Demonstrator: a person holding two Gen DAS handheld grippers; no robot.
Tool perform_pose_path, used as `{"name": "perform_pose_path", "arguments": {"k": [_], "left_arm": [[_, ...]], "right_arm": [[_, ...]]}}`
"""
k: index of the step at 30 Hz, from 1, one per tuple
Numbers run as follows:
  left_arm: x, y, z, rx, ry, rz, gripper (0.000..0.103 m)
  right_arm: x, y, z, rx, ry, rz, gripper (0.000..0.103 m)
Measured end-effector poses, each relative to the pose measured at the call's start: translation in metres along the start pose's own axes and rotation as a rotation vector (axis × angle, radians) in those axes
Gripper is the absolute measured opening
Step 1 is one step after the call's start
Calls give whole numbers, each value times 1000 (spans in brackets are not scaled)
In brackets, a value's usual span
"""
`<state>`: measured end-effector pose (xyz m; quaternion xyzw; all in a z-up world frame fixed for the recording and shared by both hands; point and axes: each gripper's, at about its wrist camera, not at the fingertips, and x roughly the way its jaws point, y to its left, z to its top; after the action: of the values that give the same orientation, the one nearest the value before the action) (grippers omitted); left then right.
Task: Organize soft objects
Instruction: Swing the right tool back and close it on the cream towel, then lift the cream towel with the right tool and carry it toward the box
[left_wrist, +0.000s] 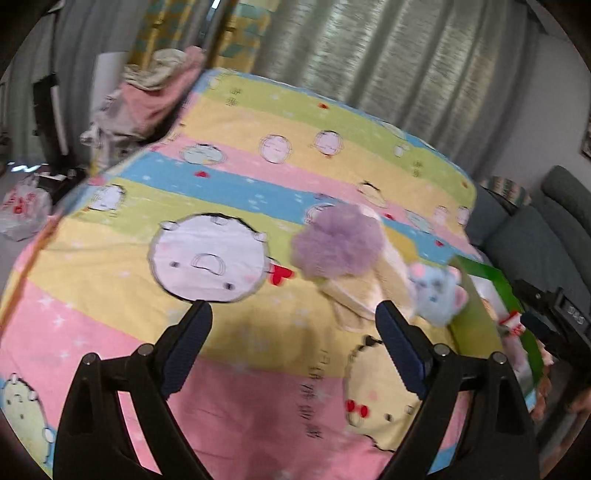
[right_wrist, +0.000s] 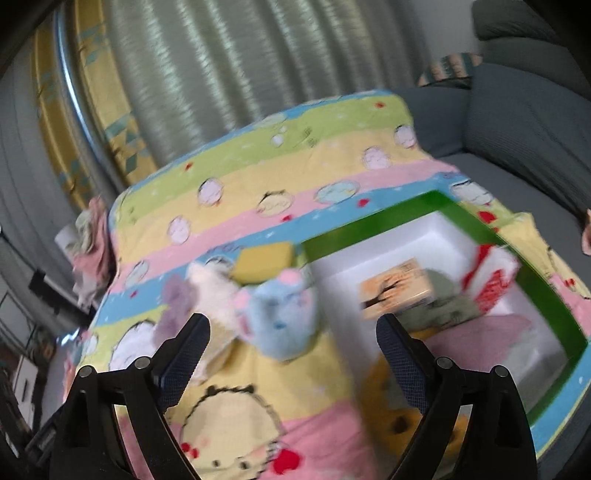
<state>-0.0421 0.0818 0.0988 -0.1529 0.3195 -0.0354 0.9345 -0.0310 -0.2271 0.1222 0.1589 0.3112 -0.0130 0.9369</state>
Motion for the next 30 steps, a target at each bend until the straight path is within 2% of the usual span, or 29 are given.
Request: {"name": "perform_pose_path", "arguments": {"k": [4, 6, 7, 10, 12, 14, 15, 16, 17, 21, 25, 30], "left_arm": [[5, 17, 3, -51, 26, 41, 90], [2, 22, 5, -52, 25, 63, 90], [0, 25, 6, -54, 20, 79, 90], [-5, 32, 8, -61, 5, 118, 90], [-5, 36, 9, -63, 4, 134, 90], [-5, 39, 9, -70, 11, 130, 90], [-5, 40, 9, -73, 15, 121, 90], [-4, 40, 9, -76, 19, 109, 90], [-4, 41, 10, -79, 24, 95, 90], [-4, 42, 10, -85, 30, 85, 90], [-4, 46, 11, -109, 48, 79, 90], [-2, 42, 9, -99, 67, 73, 90]], "right_arm": [[29, 32, -9, 42, 109, 188, 92], [49, 43, -15, 24, 167, 184, 92], [61, 51, -18, 9, 181, 152, 92], [95, 64, -26, -28, 188, 131, 92], [121, 64, -33, -12, 248, 121, 79], [137, 62, -37, 12, 286, 121, 52], [142, 61, -39, 17, 293, 129, 44], [147, 59, -41, 13, 295, 127, 25], [148, 60, -41, 11, 293, 130, 12], [108, 63, -30, 15, 177, 214, 11], [23, 73, -10, -9, -3, 339, 11], [-55, 86, 1, -40, -169, 411, 11]]}}
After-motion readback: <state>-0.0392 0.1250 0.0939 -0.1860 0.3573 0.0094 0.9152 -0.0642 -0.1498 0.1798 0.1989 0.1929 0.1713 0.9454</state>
